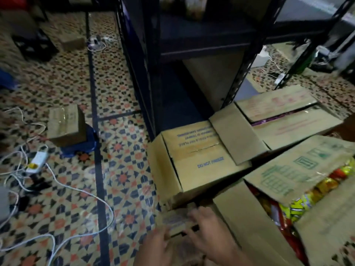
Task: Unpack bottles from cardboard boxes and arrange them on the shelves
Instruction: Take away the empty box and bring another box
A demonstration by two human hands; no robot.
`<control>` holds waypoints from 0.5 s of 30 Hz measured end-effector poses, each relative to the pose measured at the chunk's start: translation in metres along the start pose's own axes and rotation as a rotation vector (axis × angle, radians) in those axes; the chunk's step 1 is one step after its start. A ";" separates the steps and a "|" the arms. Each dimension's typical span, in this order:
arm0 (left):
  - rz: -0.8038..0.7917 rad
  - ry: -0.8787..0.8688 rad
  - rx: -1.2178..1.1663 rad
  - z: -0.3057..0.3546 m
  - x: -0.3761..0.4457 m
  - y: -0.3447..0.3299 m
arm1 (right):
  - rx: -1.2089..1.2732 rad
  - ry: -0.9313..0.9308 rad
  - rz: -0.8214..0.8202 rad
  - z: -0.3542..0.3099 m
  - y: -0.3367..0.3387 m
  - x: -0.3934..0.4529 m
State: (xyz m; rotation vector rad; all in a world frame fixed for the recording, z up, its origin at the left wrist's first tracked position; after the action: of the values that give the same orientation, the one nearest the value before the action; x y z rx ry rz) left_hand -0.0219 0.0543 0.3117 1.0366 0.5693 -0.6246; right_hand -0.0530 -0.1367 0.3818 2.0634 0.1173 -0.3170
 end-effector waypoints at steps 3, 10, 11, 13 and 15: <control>0.149 -0.233 0.026 0.096 0.013 0.067 | -0.060 0.036 0.112 0.005 0.065 0.023; 0.330 -0.268 -0.011 0.218 0.113 0.114 | -0.212 -0.046 0.189 0.098 0.158 0.117; 0.300 -0.206 -0.030 0.217 0.133 0.109 | -0.225 -0.049 0.168 0.111 0.157 0.129; 0.266 -0.120 -0.082 0.211 0.166 0.096 | -0.249 -0.054 0.108 0.135 0.145 0.151; 0.218 -0.004 -0.187 0.198 0.192 0.079 | -0.278 -0.069 0.026 0.160 0.126 0.168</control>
State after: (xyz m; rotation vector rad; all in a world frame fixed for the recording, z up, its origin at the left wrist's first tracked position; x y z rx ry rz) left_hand 0.1935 -0.1350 0.3053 0.9064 0.4929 -0.3737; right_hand 0.1069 -0.3459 0.3680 1.7754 0.0873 -0.3351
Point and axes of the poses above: each hand's wrist, its own x-axis towards the middle knuckle, its own y-axis out of the back of the hand, z = x × y, the point moved 8 cm from there along x, towards the middle knuckle, and after that the axes turned 11 degrees about y, right-handed, at the moved point
